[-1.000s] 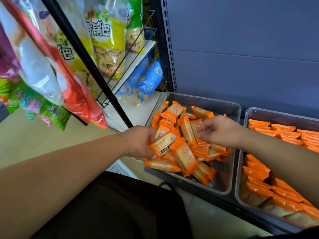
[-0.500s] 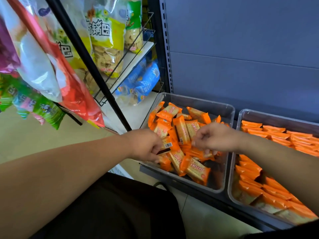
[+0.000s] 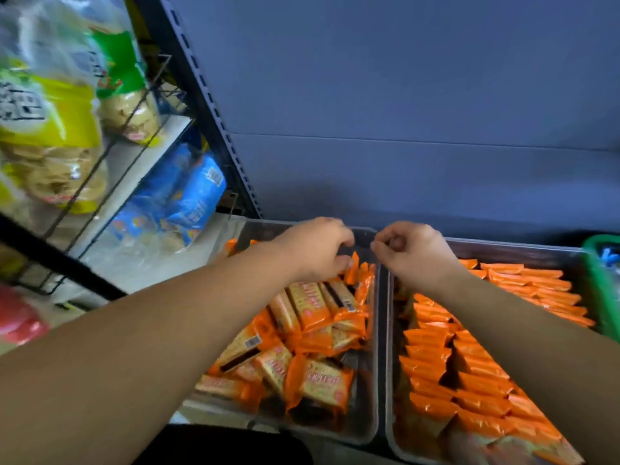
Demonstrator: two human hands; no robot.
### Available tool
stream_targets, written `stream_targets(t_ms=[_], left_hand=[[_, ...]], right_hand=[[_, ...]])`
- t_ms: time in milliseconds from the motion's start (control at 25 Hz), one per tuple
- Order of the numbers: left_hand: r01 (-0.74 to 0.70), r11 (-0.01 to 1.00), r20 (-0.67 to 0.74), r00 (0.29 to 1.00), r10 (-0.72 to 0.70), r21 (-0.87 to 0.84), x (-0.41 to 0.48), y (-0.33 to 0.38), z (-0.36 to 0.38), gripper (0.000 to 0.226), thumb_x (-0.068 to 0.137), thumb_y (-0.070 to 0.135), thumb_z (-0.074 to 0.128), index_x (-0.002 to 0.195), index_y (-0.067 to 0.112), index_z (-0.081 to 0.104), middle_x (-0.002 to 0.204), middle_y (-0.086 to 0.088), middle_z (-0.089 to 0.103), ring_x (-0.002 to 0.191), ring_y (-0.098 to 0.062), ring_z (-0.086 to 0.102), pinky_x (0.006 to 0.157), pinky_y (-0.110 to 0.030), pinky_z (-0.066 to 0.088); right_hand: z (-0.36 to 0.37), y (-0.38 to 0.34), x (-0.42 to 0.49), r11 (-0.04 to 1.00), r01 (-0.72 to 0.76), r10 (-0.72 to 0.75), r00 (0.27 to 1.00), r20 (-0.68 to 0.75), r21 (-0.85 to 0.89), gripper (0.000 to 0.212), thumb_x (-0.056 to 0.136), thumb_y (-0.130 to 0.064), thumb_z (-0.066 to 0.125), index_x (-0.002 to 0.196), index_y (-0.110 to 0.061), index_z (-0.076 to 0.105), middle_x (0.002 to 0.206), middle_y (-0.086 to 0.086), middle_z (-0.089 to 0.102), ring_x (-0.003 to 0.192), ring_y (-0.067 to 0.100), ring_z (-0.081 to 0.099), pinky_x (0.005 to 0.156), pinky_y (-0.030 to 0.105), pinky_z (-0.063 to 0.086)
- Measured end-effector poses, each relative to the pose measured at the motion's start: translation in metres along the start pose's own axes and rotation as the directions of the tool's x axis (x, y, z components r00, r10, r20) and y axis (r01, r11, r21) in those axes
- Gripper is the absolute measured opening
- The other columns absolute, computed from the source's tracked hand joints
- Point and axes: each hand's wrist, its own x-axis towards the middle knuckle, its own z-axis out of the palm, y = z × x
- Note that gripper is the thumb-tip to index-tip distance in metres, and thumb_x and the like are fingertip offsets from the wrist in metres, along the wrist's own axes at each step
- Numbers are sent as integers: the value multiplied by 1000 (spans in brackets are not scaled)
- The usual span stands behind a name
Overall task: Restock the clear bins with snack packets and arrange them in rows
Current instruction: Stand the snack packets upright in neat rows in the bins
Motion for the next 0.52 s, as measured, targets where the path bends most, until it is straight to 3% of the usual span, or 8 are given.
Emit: stream_targets(t_ms=[120, 280, 400, 520], left_hand=[[33, 998, 225, 974, -21, -51, 33, -4, 31, 49, 95, 51, 64, 140, 33, 60, 117, -1, 70, 106, -24, 67, 89, -40, 57], [209, 952, 494, 867, -74, -225, 41, -18, 36, 85, 85, 63, 75, 156, 53, 31, 148, 10, 55, 131, -20, 56, 105, -36, 47], [197, 943, 566, 824, -11, -268, 45, -16, 30, 95, 74, 63, 85, 155, 47, 38, 132, 18, 55, 124, -14, 55, 99, -33, 45], [156, 955, 524, 852, 0, -253, 41, -11, 41, 87, 68, 70, 85, 143, 47, 46, 128, 20, 49, 118, -10, 53, 102, -36, 49]], right_hand=[[4, 14, 4, 999, 1, -4, 998, 65, 49, 3, 97, -27, 71, 98, -29, 70, 75, -11, 62, 67, 4, 58, 54, 5, 42], [4, 22, 10, 1000, 10, -10, 992, 128, 3, 9, 97, -29, 70, 106, -32, 71, 78, -10, 59, 64, 1, 56, 54, 8, 42], [2, 21, 11, 1000, 11, -11, 990, 139, 1, 13, 98, -31, 70, 109, -36, 70, 78, -9, 59, 66, 2, 56, 55, 9, 42], [5, 21, 12, 999, 15, -8, 987, 162, -40, 19, 100, -32, 67, 119, -35, 68, 79, -5, 56, 67, 7, 55, 55, 13, 41]])
